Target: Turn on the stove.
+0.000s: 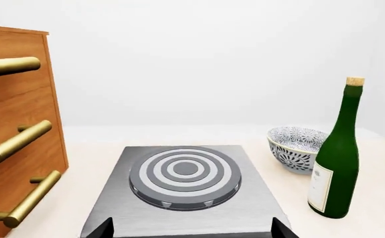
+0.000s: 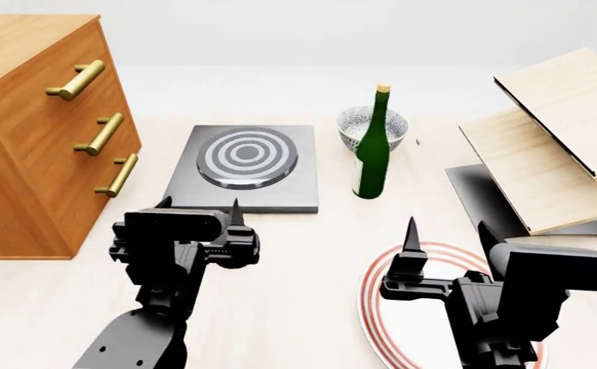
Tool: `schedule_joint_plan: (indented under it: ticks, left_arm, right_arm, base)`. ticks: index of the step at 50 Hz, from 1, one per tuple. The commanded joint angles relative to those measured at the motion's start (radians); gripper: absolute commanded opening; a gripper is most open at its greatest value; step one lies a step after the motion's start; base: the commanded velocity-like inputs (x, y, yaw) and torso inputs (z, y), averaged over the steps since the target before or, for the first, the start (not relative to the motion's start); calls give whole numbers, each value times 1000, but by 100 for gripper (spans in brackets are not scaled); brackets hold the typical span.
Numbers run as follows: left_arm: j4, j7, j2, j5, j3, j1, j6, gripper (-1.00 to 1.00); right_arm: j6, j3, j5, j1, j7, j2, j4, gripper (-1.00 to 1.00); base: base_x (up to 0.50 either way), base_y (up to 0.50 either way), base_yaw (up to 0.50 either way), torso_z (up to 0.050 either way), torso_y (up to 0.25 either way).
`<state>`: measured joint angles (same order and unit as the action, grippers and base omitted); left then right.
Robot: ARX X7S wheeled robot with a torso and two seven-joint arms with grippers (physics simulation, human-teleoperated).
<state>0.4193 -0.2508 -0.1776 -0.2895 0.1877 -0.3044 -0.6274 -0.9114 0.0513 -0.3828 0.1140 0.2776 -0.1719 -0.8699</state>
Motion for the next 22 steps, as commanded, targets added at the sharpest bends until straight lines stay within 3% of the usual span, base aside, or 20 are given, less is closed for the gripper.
schedule_joint_plan:
  ticks: [1,22]
  left_arm:
    - [278,-36,-46,-83,-85,69,-172,100]
    - [266,-44,-60,-80,-83,100,-138,100]
  right_arm:
    - [11,-14,1,-2,9,-8,13,100]
    - [20,-21,-12,-3,25,-15,21,100]
  base:
    - [0,0,0,0,0]
    - [0,0,0,0,0]
